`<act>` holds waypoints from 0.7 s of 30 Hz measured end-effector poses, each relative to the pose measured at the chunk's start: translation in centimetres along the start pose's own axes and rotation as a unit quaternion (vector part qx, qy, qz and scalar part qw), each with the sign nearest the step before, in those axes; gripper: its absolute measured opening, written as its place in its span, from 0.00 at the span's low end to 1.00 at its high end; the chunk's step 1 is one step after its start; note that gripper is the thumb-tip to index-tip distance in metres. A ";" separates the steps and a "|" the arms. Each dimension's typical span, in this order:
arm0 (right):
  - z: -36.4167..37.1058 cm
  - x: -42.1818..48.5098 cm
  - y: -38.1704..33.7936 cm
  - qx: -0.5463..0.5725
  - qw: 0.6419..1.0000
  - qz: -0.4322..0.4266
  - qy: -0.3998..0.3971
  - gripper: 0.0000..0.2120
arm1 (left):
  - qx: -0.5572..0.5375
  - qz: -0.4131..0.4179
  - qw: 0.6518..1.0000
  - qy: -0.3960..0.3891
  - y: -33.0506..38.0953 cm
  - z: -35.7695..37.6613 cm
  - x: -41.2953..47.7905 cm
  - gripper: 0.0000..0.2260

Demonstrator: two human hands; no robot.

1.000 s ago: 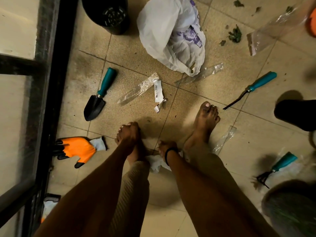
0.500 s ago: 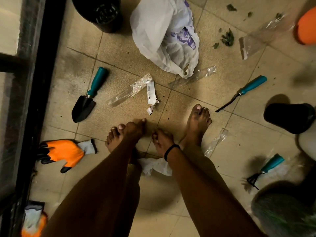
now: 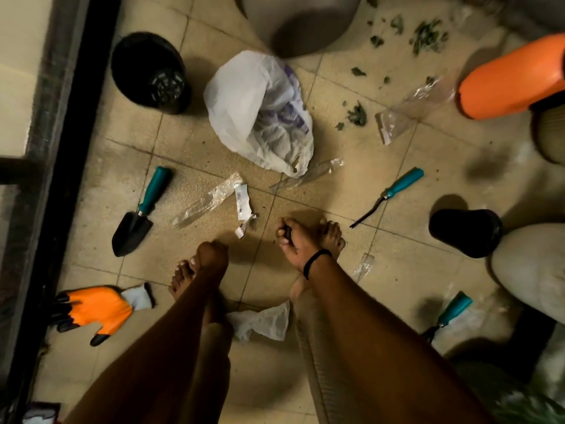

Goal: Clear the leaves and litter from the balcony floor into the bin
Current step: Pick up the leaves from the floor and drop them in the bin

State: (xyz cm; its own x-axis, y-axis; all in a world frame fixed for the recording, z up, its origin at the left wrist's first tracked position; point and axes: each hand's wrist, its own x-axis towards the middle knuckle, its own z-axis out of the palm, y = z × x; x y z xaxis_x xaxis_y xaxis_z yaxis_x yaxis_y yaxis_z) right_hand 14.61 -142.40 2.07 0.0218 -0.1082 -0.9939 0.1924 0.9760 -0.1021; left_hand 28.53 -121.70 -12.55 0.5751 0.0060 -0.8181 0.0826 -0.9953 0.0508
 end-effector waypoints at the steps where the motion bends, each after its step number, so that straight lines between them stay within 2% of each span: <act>1: -0.1 -0.9 -0.9 0.013 1.000 0.004 -0.005 0.11 | -0.022 0.006 1.000 -0.005 4.2 -3.5 -5.3 0.25; 4: 0.0 -3.0 -3.5 0.054 0.998 0.006 -0.019 0.12 | -0.096 0.069 0.993 -0.005 9.5 -9.1 -13.3 0.16; 9: -0.2 -4.7 -8.9 0.114 0.993 -0.020 -0.020 0.10 | -0.159 0.107 0.981 0.000 14.3 -10.1 -15.5 0.15; 11: -0.5 -4.9 -11.7 0.116 0.992 -0.040 -0.023 0.10 | -0.142 0.155 0.977 -0.016 18.3 -9.8 -17.4 0.13; 13: -0.8 -4.2 -14.5 0.114 0.991 -0.062 -0.015 0.10 | -0.107 0.243 0.964 -0.019 22.6 -9.3 -19.3 0.13; 16: -1.0 -2.5 -18.2 0.080 0.992 -0.099 0.000 0.08 | -0.058 0.315 0.947 -0.010 28.5 -6.9 -20.1 0.16; 18: -1.3 -1.2 -20.6 0.056 0.991 -0.123 0.007 0.07 | -0.017 0.360 0.933 0.007 32.1 -4.4 -19.3 0.13; 21: -0.9 0.5 -23.6 0.016 0.984 -0.174 0.033 0.08 | 0.058 0.443 0.894 0.033 36.6 -1.2 -18.5 0.14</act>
State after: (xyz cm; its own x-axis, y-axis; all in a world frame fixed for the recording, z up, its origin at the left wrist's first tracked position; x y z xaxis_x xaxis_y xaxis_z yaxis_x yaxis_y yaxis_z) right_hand 9.17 -165.29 3.96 -0.1144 -0.4209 -0.8999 0.2083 0.8755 -0.4360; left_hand 21.93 -158.15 5.12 0.4197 -0.7883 -0.4500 -0.5129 -0.6150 0.5989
